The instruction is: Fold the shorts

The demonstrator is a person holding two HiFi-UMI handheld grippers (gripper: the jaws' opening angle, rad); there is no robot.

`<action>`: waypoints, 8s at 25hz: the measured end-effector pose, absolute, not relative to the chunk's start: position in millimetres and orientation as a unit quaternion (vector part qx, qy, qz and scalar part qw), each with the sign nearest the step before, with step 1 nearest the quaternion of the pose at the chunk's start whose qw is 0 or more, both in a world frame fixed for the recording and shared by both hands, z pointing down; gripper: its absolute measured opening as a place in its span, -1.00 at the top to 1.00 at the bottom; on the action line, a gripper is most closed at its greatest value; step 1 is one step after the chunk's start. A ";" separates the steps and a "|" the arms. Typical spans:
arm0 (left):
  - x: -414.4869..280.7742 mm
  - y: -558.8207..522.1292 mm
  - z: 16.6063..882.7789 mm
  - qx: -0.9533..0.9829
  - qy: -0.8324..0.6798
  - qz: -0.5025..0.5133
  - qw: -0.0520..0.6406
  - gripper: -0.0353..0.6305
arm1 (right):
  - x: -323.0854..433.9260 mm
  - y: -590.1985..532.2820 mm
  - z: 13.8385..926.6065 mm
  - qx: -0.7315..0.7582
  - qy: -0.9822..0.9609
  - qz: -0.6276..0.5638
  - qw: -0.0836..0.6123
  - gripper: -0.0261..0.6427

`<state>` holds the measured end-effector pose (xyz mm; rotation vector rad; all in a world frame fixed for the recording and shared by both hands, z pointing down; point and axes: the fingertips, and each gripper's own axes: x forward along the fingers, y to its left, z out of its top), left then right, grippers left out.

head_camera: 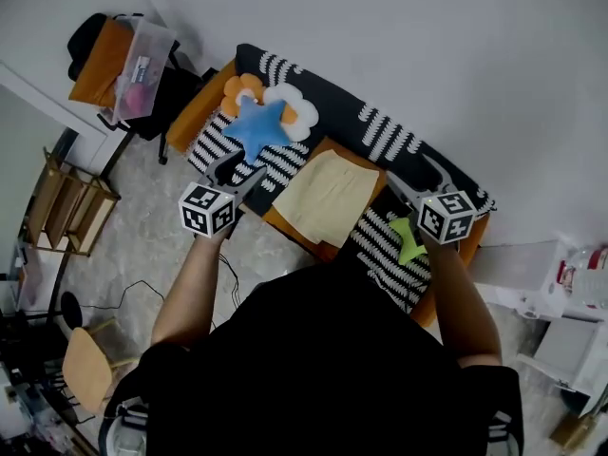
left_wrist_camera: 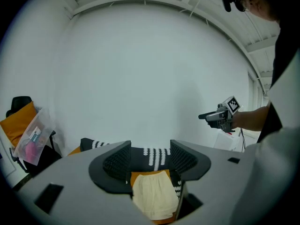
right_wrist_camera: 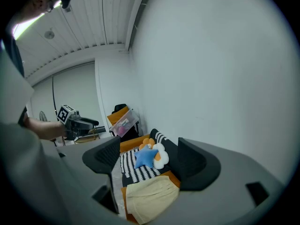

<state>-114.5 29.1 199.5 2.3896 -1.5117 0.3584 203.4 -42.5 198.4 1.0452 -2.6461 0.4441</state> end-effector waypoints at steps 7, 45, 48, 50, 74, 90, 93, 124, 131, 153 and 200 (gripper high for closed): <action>-104.7 24.1 207.2 0.797 -0.572 0.118 0.154 0.06 | 218.1 -76.9 212.0 0.308 -0.929 0.143 0.150 -0.24; -206.8 41.7 422.6 0.686 -0.636 0.159 0.315 0.06 | 113.7 -178.9 419.2 0.137 -0.910 0.027 0.389 -0.17; -218.6 35.7 455.6 0.684 -0.622 0.172 0.340 0.06 | 95.4 -193.1 442.0 0.125 -0.903 0.013 0.412 -0.10; -226.5 31.4 474.6 0.686 -0.608 0.184 0.355 0.06 | 80.6 -201.6 455.6 0.113 -0.895 0.005 0.431 -0.10; -236.0 -15.4 700.6 0.696 -0.490 0.224 0.475 0.06 | 0.5 -249.8 670.4 0.013 -0.810 0.019 0.587 0.04; -200.3 -12.5 839.7 0.710 -0.405 0.270 0.509 0.06 | -10.4 -276.2 796.3 -0.112 -0.749 -0.014 0.653 0.09; -196.3 -2.7 867.3 0.714 -0.380 0.289 0.512 0.06 | -13.1 -272.4 822.8 -0.151 -0.732 -0.027 0.664 0.11; -235.7 -14.0 849.6 0.735 -0.358 0.263 0.512 0.78 | -54.0 -305.5 857.9 -0.289 -0.664 -0.109 0.680 0.82; -256.3 -27.2 819.1 0.736 -0.395 0.291 0.466 0.78 | -72.8 -318.0 834.2 -0.266 -0.688 -0.163 0.655 0.82; -112.0 32.0 715.1 0.792 -0.364 0.258 0.417 0.79 | 11.9 -286.3 773.1 -0.245 -0.716 -0.231 0.611 0.82; 84.7 115.6 775.8 0.806 -0.137 0.309 0.485 0.22 | 148.0 -223.4 829.6 -0.090 -0.724 -0.153 0.667 0.50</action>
